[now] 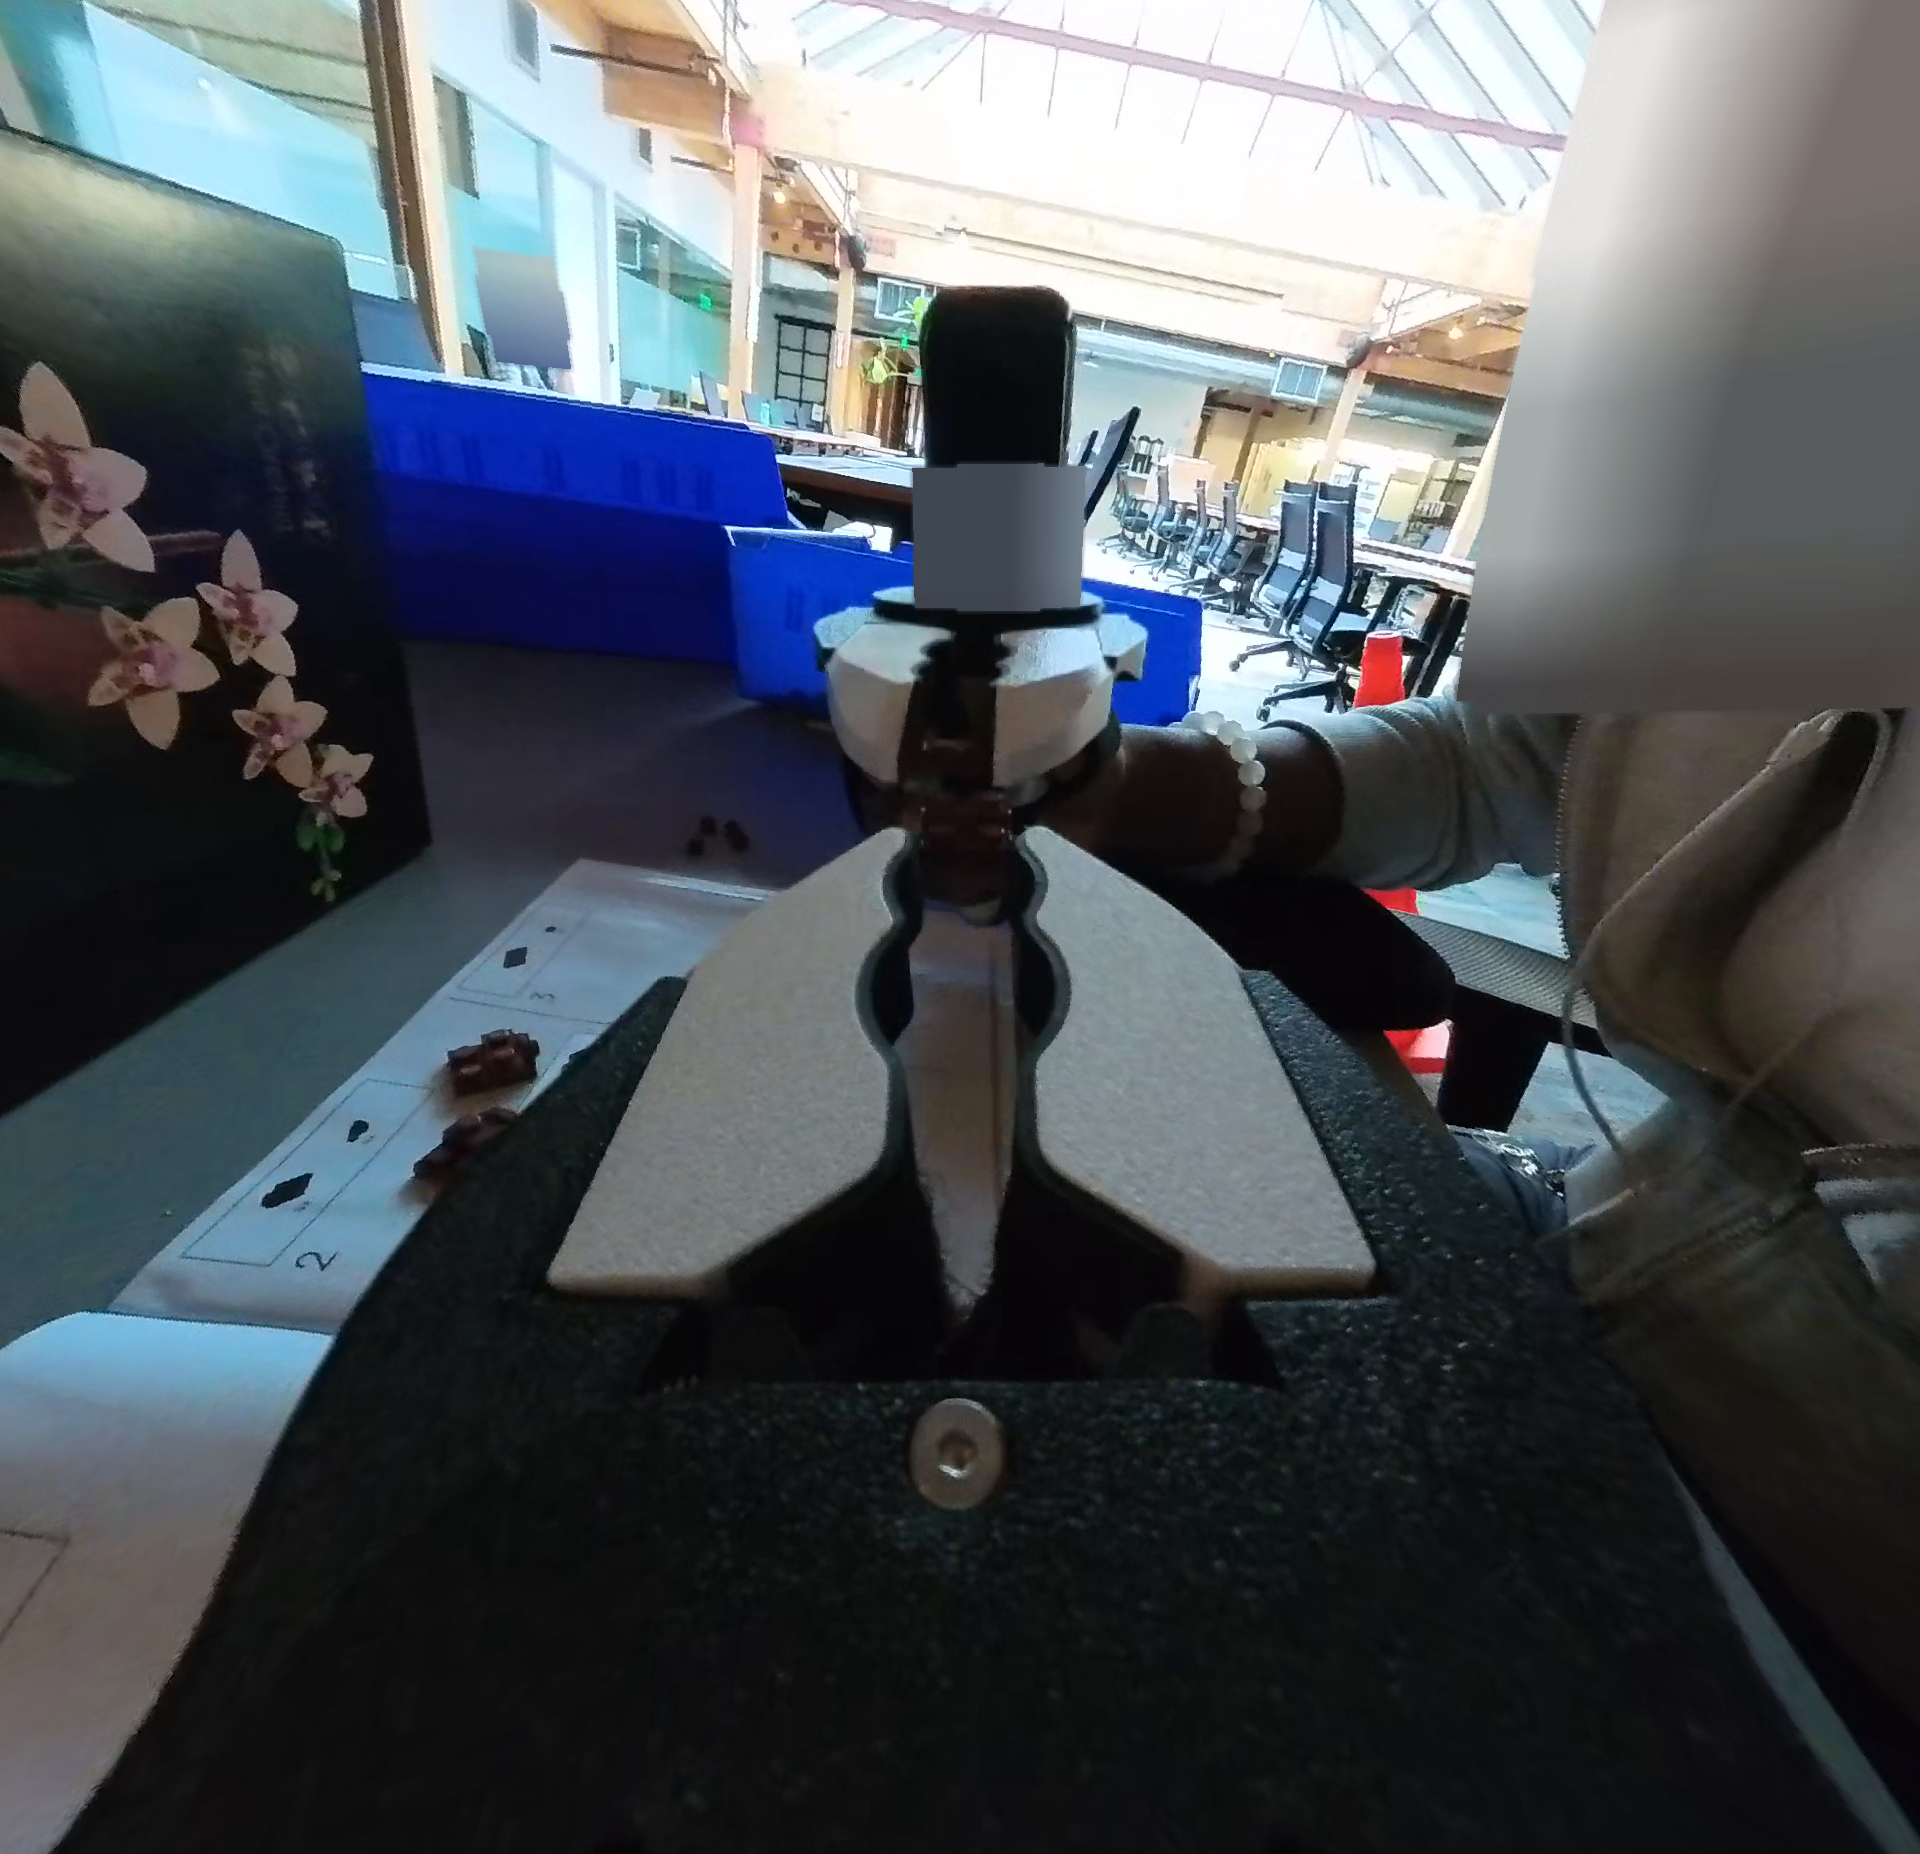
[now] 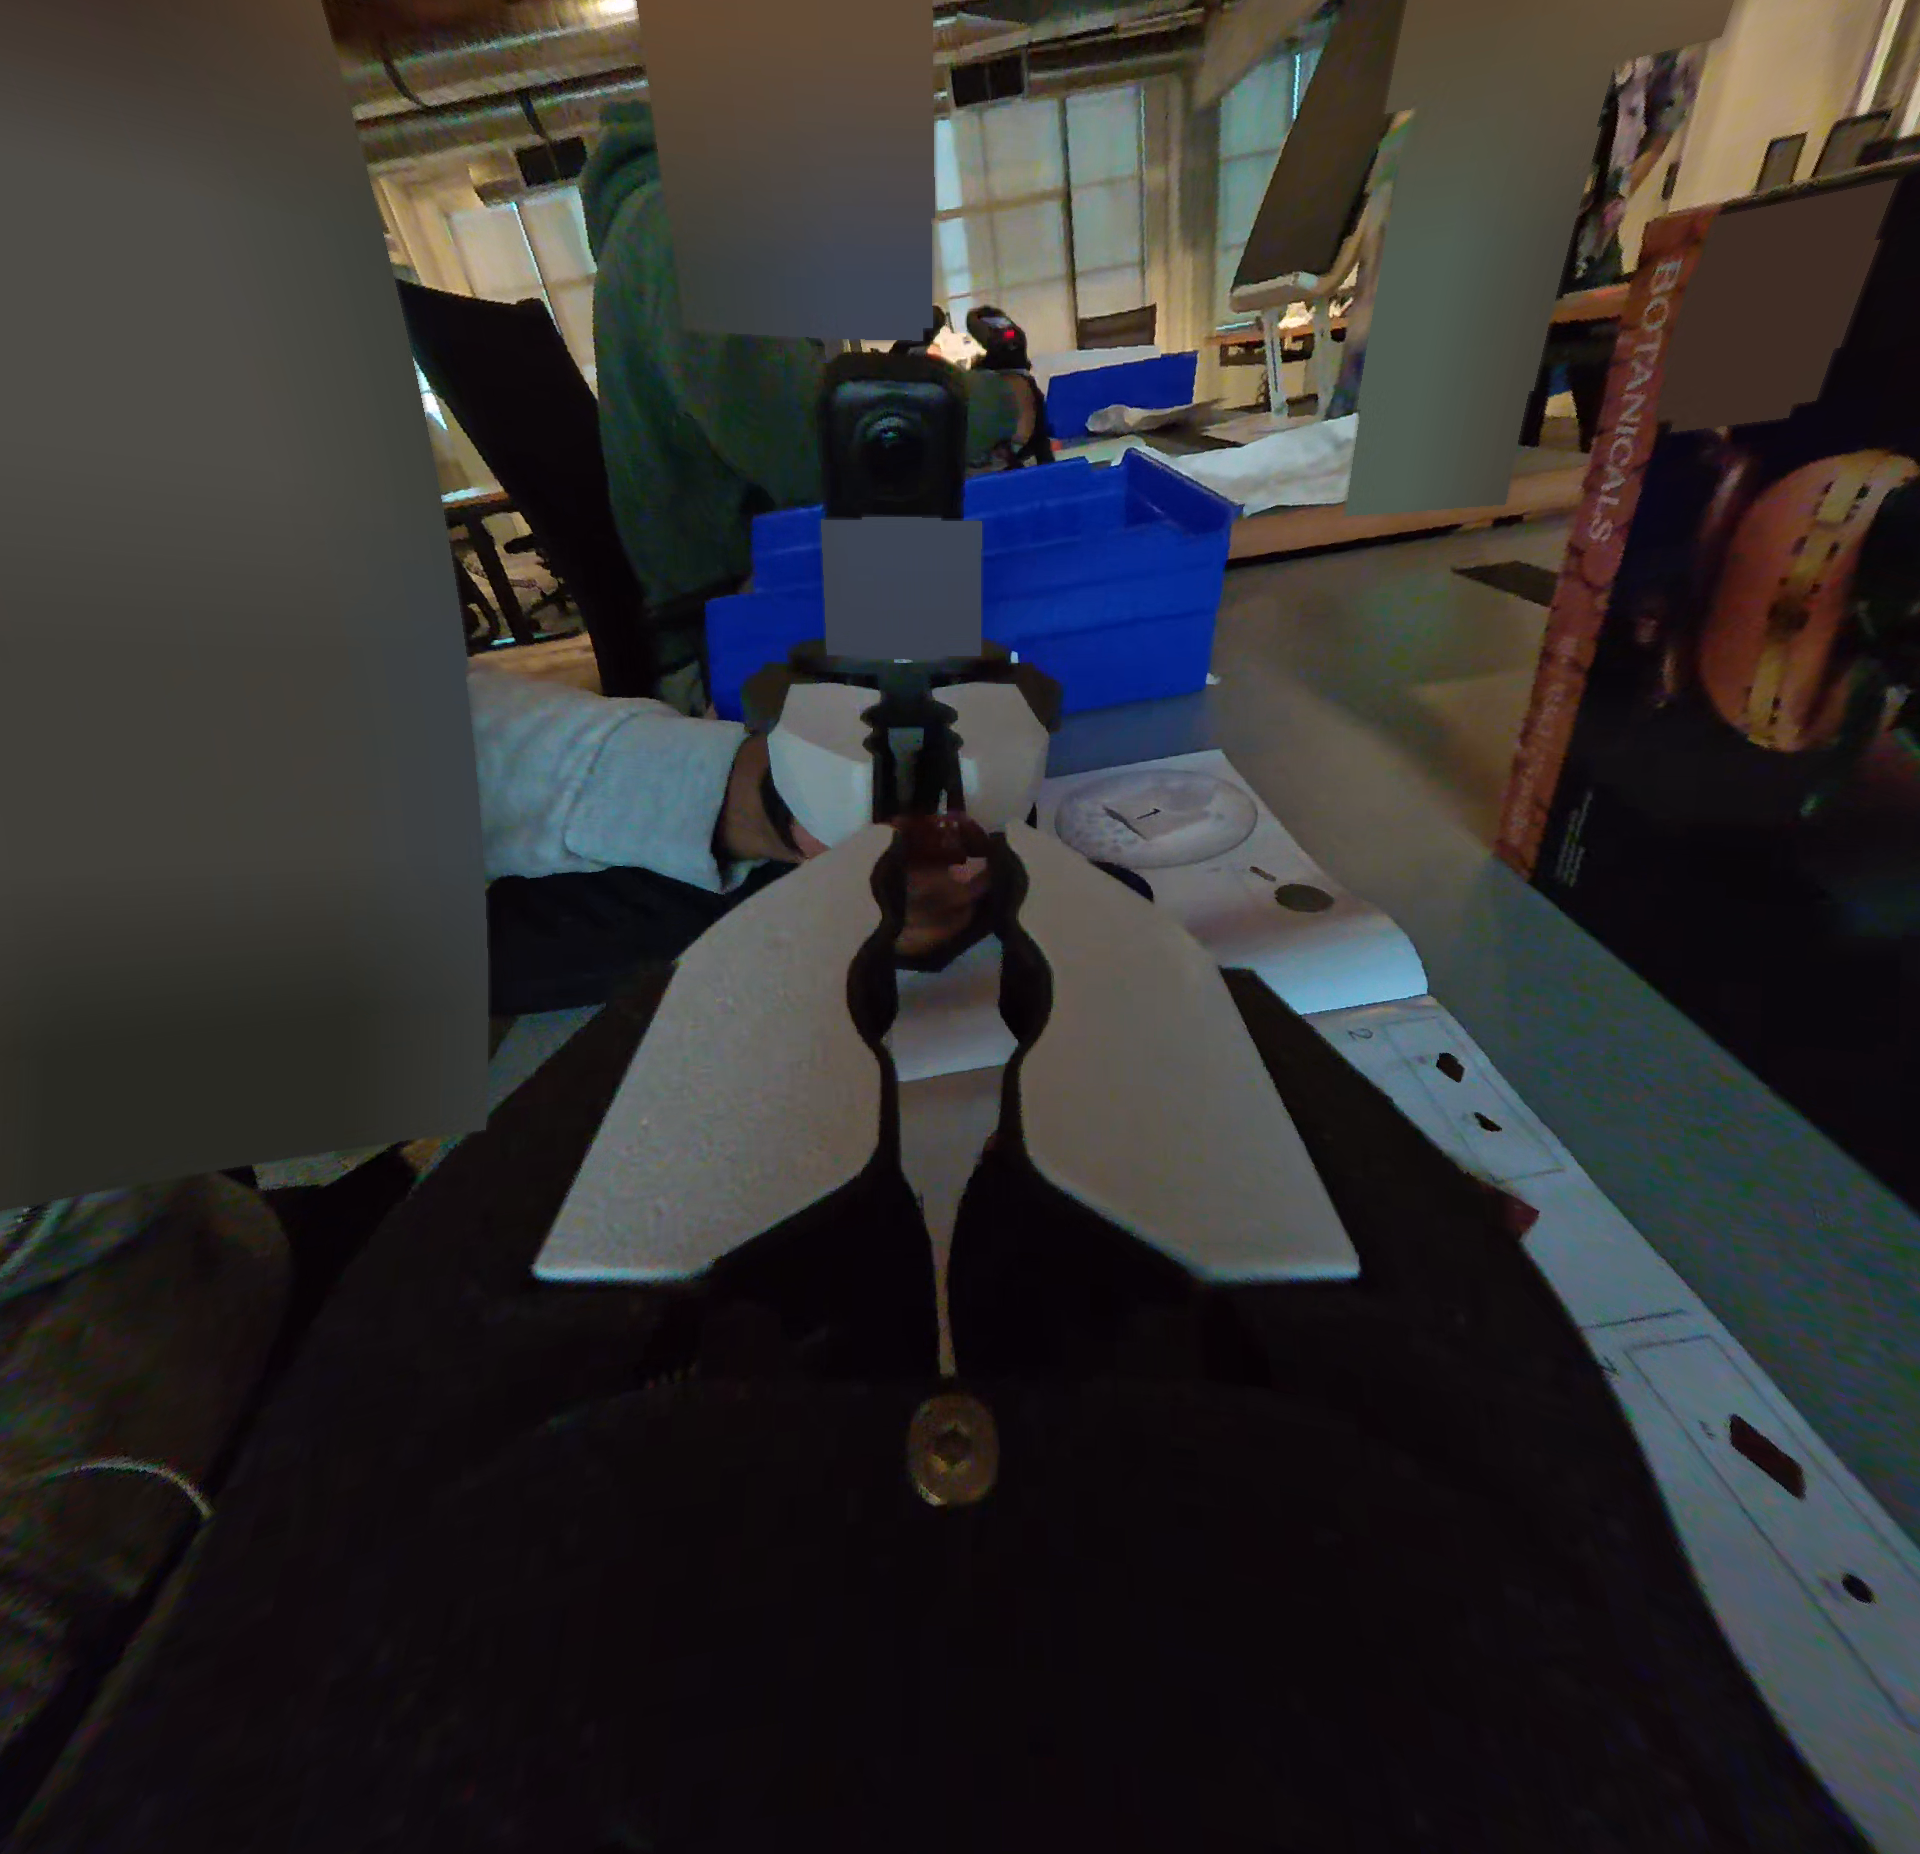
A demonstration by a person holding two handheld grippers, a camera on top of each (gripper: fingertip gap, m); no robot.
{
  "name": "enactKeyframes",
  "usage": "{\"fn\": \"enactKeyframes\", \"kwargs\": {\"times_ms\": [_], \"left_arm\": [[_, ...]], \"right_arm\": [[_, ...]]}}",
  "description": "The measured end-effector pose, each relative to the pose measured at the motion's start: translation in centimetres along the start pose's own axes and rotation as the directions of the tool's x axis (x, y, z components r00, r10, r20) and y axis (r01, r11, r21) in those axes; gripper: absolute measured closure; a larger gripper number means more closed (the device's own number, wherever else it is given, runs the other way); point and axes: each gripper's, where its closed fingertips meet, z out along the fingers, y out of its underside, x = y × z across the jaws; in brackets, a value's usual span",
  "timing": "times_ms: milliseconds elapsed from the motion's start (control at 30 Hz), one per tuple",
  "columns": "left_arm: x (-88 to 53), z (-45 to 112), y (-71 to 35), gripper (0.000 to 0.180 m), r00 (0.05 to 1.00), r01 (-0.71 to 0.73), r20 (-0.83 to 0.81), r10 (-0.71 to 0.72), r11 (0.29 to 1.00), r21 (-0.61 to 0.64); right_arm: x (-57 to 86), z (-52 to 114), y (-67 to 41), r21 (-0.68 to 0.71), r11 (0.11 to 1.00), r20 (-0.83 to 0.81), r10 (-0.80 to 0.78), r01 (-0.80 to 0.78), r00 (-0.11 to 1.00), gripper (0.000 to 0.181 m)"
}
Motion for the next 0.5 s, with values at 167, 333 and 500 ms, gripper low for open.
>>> {"fn": "enactKeyframes", "kwargs": {"times_ms": [167, 333, 500], "left_arm": [[-0.07, -0.17, -0.15, 0.166, 1.000, 0.018, 0.000, -0.018, 1.000, 0.014], [-0.10, -0.14, -0.16, 0.166, 1.000, 0.020, -0.001, -0.020, 1.000, 0.015], [0.13, -0.09, -0.13, 0.166, 1.000, 0.017, -0.014, -0.017, 1.000, 0.013]], "right_arm": [[-0.10, 0.21, 0.25, -0.001, 1.000, 0.015, 0.017, -0.017, 1.000, 0.167], [-0.40, 0.38, 0.37, -0.002, 1.000, 0.031, 0.022, -0.022, 0.999, 0.167], [-0.45, 0.43, 0.36, 0.004, 1.000, 0.036, 0.023, -0.023, 0.999, 0.167]]}}
